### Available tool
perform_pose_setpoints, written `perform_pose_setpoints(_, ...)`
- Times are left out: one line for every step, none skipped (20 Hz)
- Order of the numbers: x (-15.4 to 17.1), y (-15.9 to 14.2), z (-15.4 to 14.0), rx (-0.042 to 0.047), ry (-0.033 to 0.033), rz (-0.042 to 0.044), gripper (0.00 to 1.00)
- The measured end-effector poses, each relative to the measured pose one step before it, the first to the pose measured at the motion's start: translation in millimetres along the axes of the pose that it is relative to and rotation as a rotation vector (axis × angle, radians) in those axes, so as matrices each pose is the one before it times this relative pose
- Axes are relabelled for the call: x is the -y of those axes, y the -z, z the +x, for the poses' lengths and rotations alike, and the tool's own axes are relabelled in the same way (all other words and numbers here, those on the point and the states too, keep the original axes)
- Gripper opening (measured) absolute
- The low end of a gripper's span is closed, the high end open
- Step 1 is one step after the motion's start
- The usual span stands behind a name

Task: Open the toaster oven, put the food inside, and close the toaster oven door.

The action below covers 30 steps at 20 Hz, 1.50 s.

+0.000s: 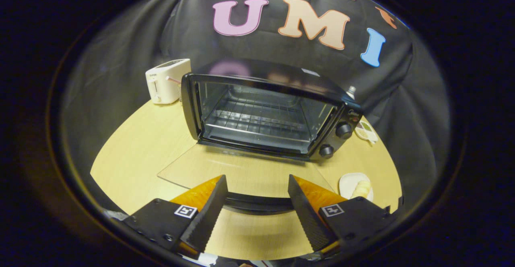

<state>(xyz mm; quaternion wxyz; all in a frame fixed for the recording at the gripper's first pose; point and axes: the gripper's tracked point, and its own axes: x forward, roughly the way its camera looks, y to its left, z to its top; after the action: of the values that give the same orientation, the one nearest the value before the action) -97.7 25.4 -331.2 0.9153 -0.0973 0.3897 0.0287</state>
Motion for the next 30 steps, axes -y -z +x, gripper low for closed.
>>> perform_pose_setpoints(-1.26,4.13,1.92,-0.01097,-0.00457,0.00567,0.97)
perform_pose_setpoints(-1.4,3.8,2.83,-0.00968,-0.00492,0.00862,0.97)
perform_pose_setpoints(-2.02,3.81,2.45,-0.01083,-0.00703,0.01226,0.97)
perform_pose_setpoints(-2.7,6.09,2.79,-0.01316,-0.00781,0.01342,0.97)
perform_pose_setpoints(-1.86,4.53,3.7,-0.01476,-0.00782,0.01302,0.97)
perform_pose_setpoints(-2.64,6.74,3.68,-0.01587,-0.00555,0.00899,0.97)
perform_pose_setpoints(-2.42,7.39,2.06,-0.01718,-0.00858,0.00506,0.97)
perform_pose_setpoints(-2.61,6.97,1.31,-0.01758,-0.00821,0.00225,0.97)
perform_pose_setpoints(-3.79,7.84,1.67,-0.01821,-0.00752,-0.0011,0.97)
perform_pose_setpoints(-1.15,4.04,1.3,-0.00751,-0.00368,0.0035,0.96)
perform_pose_setpoints(-3.42,4.29,1.94,-0.0047,-0.01232,0.01469,0.96)
perform_pose_setpoints(-1.2,-0.84,-0.7,0.00823,-0.0061,0.02587,0.96)
perform_pose_setpoints(-0.26,0.73,0.47,-0.00071,-0.00192,0.02217,0.96)
perform_pose_setpoints(0.45,2.5,1.88,-0.00444,-0.00176,0.01661,0.96)
perform_pose_setpoints(-0.62,1.33,0.56,-0.0043,-0.00052,0.00673,0.96)
perform_pose_setpoints(-0.3,0.83,0.18,-0.00112,-0.00205,-0.00473,0.96)
perform_pose_setpoints(-0.41,-0.48,0.18,-0.00107,-0.00196,-0.00479,0.97)
perform_pose_setpoints(0.32,0.84,0.7,-0.00075,-0.00032,0.00129,0.97)
perform_pose_setpoints(0.3,0.53,0.87,-0.00308,-0.00015,0.00278,0.97)
perform_pose_setpoints(0.55,0.35,-0.42,-0.00138,0.00124,0.00202,0.97)
perform_pose_setpoints(0.53,-2.76,-0.23,0.00377,0.0024,0.00522,0.96)
perform_pose_setpoints(1.49,-3.64,-1.18,0.00775,0.00489,0.00258,0.96)
perform_pose_setpoints(1.77,-4.44,0.09,0.00557,0.00459,0.002,0.97)
perform_pose_setpoints(3.02,-4.27,-0.61,0.00305,0.00636,0.00053,0.96)
perform_pose_setpoints(2.85,-4.82,-0.03,0.01021,0.00353,0.00428,0.96)
perform_pose_setpoints(2.73,-5.57,0.0,0.01343,0.00306,0.0101,0.96)
perform_pose_setpoints(3.99,-7.63,-0.69,0.01556,0.00277,0.01523,0.96)
perform_pose_setpoints(4.62,-7.24,-0.81,0.0153,0.00461,0.01698,0.96)
perform_pose_setpoints(5.28,-8.43,-1.21,0.01572,0.00745,0.0177,0.96)
perform_pose_setpoints(6.63,-7.69,-1.57,0.01313,0.00915,0.01757,0.96)
